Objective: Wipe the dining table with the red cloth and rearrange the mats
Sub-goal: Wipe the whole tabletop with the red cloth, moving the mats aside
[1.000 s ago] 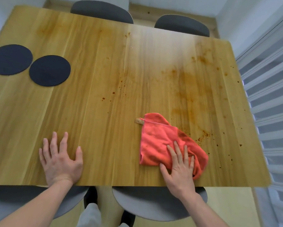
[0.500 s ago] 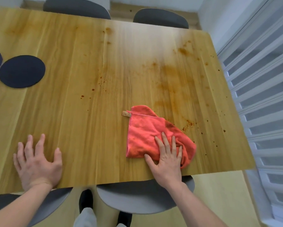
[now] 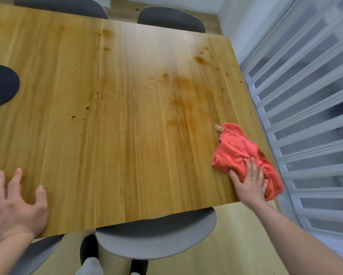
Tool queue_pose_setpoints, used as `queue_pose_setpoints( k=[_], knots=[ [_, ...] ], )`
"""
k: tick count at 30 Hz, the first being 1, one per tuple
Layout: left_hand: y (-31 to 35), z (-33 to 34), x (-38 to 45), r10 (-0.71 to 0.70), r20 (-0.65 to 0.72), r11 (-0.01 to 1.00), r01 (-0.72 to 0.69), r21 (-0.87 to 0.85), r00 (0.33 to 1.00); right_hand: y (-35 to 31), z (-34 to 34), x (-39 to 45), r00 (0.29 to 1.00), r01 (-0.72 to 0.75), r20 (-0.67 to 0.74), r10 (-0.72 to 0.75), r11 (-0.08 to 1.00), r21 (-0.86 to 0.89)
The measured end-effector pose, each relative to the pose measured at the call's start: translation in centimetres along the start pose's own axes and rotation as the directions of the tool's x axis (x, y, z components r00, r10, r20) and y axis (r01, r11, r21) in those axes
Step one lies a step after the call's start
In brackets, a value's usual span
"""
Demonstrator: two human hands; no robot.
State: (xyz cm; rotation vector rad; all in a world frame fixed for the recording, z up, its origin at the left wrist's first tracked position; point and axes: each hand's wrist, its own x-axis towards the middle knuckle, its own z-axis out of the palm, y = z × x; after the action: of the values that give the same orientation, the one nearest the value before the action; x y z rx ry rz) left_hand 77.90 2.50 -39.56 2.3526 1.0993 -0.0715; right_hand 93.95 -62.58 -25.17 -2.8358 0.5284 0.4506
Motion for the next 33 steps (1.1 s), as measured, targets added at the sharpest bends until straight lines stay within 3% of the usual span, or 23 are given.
queue_pose_setpoints(
  k=[2,6,14,19,23,33],
  knots=[
    [3.9,-1.9,-2.0,0.074,-0.103,0.997,-0.073,0.021,0.992,0.2,-0.7,1.8,0.995,-0.104,-0.001,0.104,0.994,0.036],
    [7.7,-4.1,-4.5,0.137,-0.119,0.987,-0.126,0.095,0.983,-0.9,-1.2,3.9,0.967,-0.251,-0.028,0.254,0.965,0.079],
    [10.9,-6.0,-6.7,0.128,-0.146,0.972,-0.095,0.214,0.981,-4.2,-1.0,4.6,0.944,-0.328,-0.011,0.33,0.941,0.09],
    [11.7,-6.6,-7.1,0.136,-0.16,0.965,-0.094,0.247,0.978,-11.5,1.6,2.4,0.997,-0.073,0.021,0.073,0.997,0.0],
    [11.9,-6.8,-7.2,0.124,-0.173,0.966,-0.08,0.246,0.977,-14.8,3.5,0.1,0.984,0.173,0.058,-0.17,0.984,-0.048],
    [11.6,-6.8,-7.1,0.126,-0.161,0.955,-0.076,0.287,0.979,-15.1,3.0,0.5,0.975,0.199,0.108,-0.195,0.98,-0.026]
  ],
)
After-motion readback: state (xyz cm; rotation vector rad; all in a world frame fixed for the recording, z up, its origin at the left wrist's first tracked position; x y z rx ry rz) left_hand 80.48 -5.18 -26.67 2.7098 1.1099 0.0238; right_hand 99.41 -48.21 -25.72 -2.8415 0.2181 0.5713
